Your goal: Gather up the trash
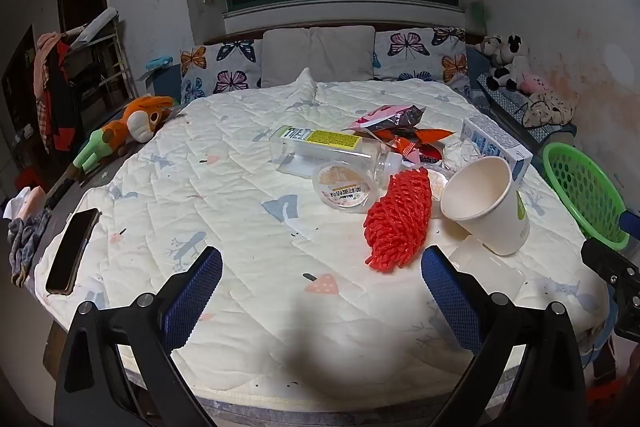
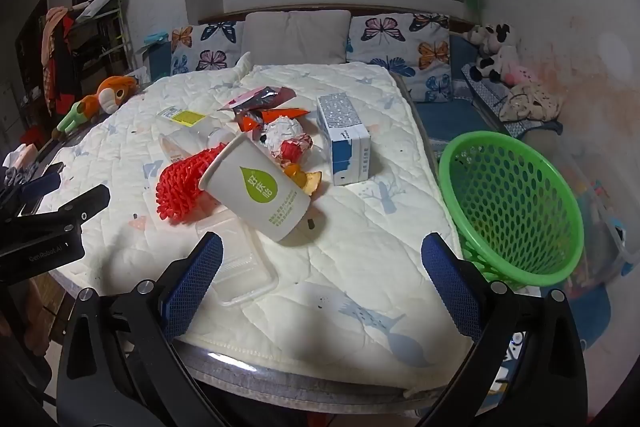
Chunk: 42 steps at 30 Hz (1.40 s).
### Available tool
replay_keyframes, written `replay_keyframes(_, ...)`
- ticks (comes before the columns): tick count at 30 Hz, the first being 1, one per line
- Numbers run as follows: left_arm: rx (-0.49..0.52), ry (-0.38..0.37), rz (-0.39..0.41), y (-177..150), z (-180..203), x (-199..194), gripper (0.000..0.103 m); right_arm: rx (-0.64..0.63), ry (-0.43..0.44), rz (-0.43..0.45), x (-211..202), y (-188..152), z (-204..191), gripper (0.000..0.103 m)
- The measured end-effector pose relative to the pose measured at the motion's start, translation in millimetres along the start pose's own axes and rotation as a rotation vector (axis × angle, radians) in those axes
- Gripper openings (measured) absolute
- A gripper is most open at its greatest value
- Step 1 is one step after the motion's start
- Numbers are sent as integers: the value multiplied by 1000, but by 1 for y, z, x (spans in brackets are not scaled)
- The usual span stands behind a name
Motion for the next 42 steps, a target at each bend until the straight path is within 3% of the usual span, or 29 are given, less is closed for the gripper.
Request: replay_keyframes(42, -11, -7, -7, -1, 1, 0, 97, -12, -5, -10, 8, 0, -6, 99)
Point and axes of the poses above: each gripper's, at about its wrist camera, not at the fingertips, and x roughly the way its jaws point, z to its right, y to its top, the point moved 8 cm from there along x, roughly the way its jaws point, and after that the axes turned 12 degrees about -y, right-handed, at the moved point
